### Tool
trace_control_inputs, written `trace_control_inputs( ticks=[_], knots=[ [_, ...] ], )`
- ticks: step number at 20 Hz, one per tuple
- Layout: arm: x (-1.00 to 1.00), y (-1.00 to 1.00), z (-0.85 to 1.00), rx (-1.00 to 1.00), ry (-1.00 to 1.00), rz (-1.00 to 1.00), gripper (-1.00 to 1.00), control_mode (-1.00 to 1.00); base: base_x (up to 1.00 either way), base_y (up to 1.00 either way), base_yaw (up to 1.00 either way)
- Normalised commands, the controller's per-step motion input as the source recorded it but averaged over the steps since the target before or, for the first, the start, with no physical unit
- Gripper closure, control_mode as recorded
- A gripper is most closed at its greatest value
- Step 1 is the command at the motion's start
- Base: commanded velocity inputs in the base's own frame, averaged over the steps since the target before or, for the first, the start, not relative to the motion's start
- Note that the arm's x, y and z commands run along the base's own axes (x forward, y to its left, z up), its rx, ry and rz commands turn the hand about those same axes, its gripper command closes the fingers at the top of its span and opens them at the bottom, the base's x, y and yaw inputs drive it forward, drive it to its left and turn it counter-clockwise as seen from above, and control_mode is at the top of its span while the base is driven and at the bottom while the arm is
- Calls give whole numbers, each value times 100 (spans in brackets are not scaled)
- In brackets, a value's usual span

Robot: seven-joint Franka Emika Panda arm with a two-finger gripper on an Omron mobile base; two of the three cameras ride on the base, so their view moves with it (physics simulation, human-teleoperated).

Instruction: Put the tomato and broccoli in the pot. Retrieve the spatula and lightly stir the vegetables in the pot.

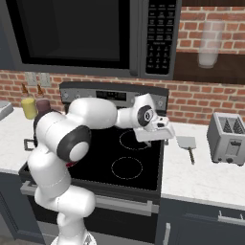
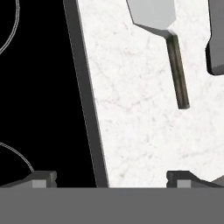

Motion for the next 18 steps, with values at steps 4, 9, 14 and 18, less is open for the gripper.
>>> trace_control_inputs(
  ticks=[4,9,14,18],
  knots=[
    [0,-23,-23,22,-8,0,-100,-100,0,0,0],
    [0,-28,1,24,-4,0,-100,-100,0,0,0],
    [1,-22,2,8,1,0,-100,-100,0,0,0],
    [4,-17,0,0,2,0,-100,-100,0,0,0]
  ],
)
